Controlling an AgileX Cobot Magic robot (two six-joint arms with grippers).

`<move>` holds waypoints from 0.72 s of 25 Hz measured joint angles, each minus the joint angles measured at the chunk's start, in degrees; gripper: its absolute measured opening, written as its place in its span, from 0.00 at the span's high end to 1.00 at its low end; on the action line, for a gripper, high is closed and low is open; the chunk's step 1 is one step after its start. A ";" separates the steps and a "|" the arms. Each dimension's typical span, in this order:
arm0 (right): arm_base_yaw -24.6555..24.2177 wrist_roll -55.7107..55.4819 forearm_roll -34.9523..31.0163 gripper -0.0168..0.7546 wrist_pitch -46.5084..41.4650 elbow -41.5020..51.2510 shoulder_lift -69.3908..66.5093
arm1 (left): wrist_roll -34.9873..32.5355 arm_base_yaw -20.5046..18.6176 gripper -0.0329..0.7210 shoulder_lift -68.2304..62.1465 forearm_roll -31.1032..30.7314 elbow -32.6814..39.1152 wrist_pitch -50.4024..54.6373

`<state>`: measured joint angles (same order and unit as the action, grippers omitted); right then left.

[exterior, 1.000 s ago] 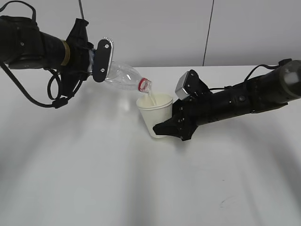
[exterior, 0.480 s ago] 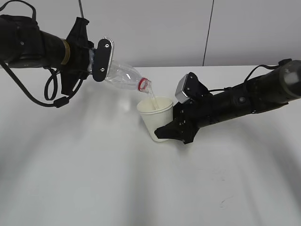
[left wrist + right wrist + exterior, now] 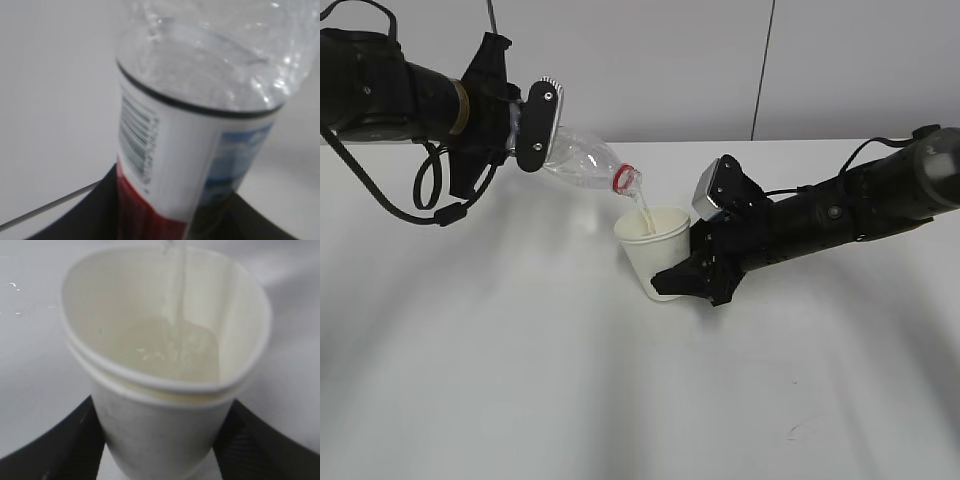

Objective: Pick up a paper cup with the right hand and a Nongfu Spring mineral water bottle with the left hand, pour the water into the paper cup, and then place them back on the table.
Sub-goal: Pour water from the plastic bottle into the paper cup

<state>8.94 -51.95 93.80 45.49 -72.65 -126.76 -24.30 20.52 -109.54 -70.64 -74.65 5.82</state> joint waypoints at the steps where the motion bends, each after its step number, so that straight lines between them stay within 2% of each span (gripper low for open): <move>1: 0.00 0.00 0.00 0.39 -0.10 0.00 0.00 | 0.00 0.00 0.60 0.00 -0.25 0.00 0.00; 18: 0.00 -0.12 0.00 0.39 -0.27 0.00 0.00 | 0.00 0.00 0.60 0.00 -0.85 0.00 -0.17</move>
<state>8.94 -52.07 93.80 45.22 -72.65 -126.76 -24.30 20.52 -109.54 -71.49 -74.65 5.65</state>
